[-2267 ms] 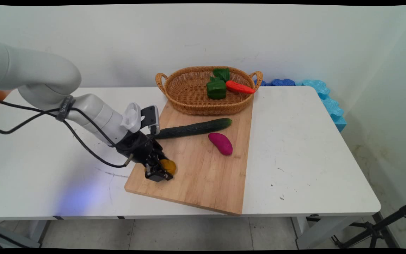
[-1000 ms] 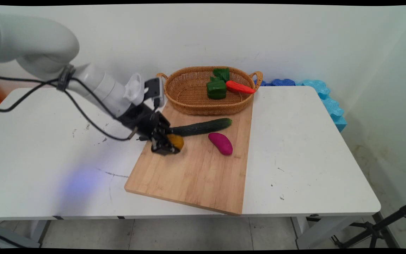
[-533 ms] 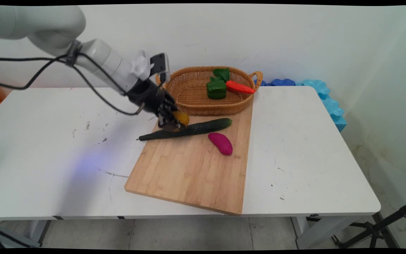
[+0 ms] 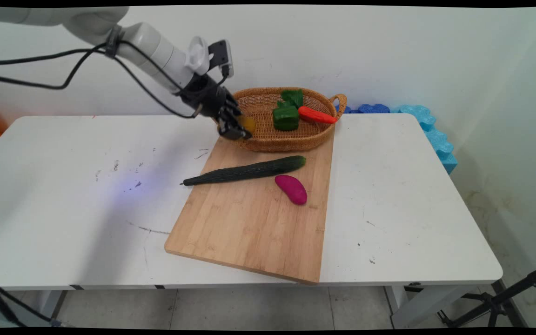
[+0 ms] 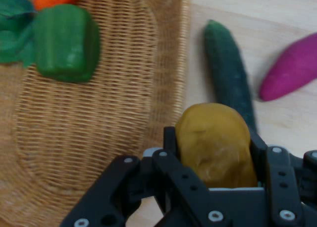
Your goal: Place the picked object in the vegetable basket
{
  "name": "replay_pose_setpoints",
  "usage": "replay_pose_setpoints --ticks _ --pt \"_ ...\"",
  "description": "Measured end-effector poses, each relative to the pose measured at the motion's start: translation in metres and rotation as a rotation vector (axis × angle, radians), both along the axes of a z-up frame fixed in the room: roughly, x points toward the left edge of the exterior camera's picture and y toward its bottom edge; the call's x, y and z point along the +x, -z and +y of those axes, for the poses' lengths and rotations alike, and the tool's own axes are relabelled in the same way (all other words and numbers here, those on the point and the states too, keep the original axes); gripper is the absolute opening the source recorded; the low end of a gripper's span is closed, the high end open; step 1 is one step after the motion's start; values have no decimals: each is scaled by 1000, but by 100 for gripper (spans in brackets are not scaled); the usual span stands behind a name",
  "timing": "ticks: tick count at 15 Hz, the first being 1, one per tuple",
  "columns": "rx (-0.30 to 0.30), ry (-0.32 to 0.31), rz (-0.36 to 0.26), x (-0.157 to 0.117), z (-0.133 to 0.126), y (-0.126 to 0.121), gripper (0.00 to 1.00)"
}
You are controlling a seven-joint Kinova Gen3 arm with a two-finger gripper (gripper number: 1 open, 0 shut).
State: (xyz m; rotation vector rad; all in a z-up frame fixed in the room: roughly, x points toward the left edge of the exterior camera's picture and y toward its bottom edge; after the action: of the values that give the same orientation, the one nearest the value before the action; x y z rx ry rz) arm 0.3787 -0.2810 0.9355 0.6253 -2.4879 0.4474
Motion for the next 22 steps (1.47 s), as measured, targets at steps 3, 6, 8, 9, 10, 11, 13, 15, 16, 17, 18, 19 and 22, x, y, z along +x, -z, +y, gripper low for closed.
replay_pose_setpoints --ticks 3,6,8,9,10,11,13,15,16,17,18,19,22 --pt "-24 -7 -11 5 -25 -2 0" --pt "-46 -17 -25 10 -56 0 0" --pt "-52 -24 -32 13 -71 4 0" --pt "-54 -27 -35 15 -76 6 0" --pt "-56 -33 -39 17 -84 9 0" --pt "-56 -37 -41 18 -89 12 0" --pt "-55 -51 -46 23 -105 21 0" --pt "-50 -64 -51 27 -119 33 0" --pt "-48 -67 -54 28 -125 40 0" --pt "-47 -67 -57 29 -131 46 0" --pt "-46 -67 -59 29 -136 51 0" --pt "-46 -67 -62 30 -141 57 0" --pt "-45 -67 -68 32 -152 69 0"
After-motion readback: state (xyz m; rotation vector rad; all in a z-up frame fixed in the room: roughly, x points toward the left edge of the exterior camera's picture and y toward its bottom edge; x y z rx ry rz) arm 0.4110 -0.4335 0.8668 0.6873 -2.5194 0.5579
